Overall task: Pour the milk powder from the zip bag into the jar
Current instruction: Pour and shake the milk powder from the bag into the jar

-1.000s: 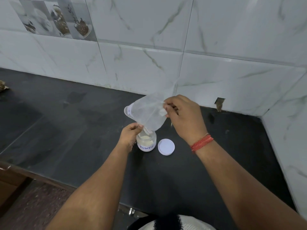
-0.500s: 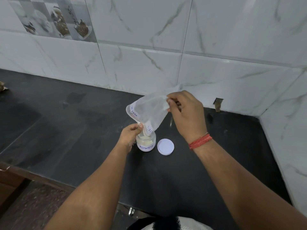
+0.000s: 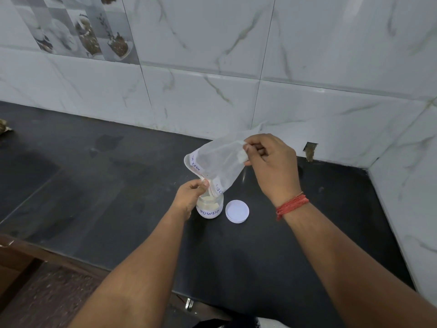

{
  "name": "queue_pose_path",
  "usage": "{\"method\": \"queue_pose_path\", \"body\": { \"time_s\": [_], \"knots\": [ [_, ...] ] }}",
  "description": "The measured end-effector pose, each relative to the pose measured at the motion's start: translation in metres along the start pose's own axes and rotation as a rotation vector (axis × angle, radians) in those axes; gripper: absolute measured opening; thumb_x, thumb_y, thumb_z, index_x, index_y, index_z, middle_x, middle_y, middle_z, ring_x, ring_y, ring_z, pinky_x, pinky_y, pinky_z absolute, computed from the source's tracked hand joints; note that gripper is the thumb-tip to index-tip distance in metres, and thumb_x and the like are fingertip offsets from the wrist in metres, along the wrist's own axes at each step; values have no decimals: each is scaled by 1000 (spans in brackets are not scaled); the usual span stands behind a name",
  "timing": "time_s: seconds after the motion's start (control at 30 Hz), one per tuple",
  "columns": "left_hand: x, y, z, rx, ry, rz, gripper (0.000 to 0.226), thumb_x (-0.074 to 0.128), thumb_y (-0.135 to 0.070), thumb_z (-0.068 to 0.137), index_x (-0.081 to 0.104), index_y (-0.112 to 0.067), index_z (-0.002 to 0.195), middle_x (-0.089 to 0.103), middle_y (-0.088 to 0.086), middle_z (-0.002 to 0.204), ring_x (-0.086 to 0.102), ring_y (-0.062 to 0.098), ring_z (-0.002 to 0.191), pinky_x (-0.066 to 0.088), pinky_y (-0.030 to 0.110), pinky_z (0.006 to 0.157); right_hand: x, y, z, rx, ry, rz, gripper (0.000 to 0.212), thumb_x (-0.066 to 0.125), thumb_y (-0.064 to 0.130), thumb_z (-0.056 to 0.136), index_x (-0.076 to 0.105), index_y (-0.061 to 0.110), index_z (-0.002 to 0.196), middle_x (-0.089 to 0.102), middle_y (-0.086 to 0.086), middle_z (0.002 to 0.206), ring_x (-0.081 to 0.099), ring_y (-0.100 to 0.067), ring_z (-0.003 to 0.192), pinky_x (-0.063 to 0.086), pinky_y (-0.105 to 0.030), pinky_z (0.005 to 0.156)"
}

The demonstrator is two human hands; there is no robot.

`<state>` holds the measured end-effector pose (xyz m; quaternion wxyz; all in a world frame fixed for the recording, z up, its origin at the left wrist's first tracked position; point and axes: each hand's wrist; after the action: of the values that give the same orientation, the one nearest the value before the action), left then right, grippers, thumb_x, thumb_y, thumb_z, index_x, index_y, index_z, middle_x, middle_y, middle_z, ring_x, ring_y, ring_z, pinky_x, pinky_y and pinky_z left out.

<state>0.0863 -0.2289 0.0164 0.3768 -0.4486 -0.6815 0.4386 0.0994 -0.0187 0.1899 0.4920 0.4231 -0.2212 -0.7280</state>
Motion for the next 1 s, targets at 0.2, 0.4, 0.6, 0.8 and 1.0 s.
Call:
{"method": "queue_pose_path", "body": {
  "time_s": [0.2, 0.4, 0.6, 0.8, 1.0],
  "knots": [
    [1, -7, -6, 77, -26, 122, 16, 73, -17, 94, 75, -11, 109, 74, 3, 115, 68, 23, 113, 52, 37, 100, -6, -15, -9, 118, -32, 29, 9, 63, 8, 93, 69, 14, 92, 68, -1, 90, 70, -16, 74, 59, -26, 66],
    [8, -31, -11, 274, -60, 421, 10, 75, -27, 92, 74, -17, 92, 65, 2, 115, 65, 22, 111, 51, 35, 98, -39, -73, -34, 459, -241, 182, 23, 60, 4, 92, 67, 26, 88, 68, 5, 85, 73, -19, 82, 59, -20, 71],
    [41, -73, -20, 587, -83, 946, 22, 75, -31, 92, 79, -11, 101, 67, 6, 113, 58, 32, 115, 50, 49, 95, -52, -137, -73, 854, -175, 358, 35, 49, -12, 83, 69, 17, 89, 70, -6, 100, 68, -24, 103, 58, -41, 92],
    [88, -104, -48, 1038, -2, 1211, 11, 79, -19, 86, 81, -14, 95, 71, 8, 103, 58, 38, 99, 45, 47, 90, -59, -159, -108, 1056, -163, 453, 40, 40, -14, 90, 64, 11, 111, 61, -15, 122, 61, -29, 113, 51, -39, 92],
    [131, -112, -76, 1264, 135, 1286, 10, 80, -10, 83, 81, -15, 91, 71, 7, 97, 59, 37, 95, 46, 46, 84, -83, -136, -97, 732, -340, 425, 57, 48, -14, 90, 56, 27, 128, 58, -8, 133, 61, -17, 116, 51, -37, 99]
  ]
}}
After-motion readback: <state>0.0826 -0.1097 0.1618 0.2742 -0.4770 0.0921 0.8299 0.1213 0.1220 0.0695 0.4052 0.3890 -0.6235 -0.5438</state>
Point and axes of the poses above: each hand's wrist, its own z-axis towards the middle knuckle, its own x-axis out of the palm, y = z × x
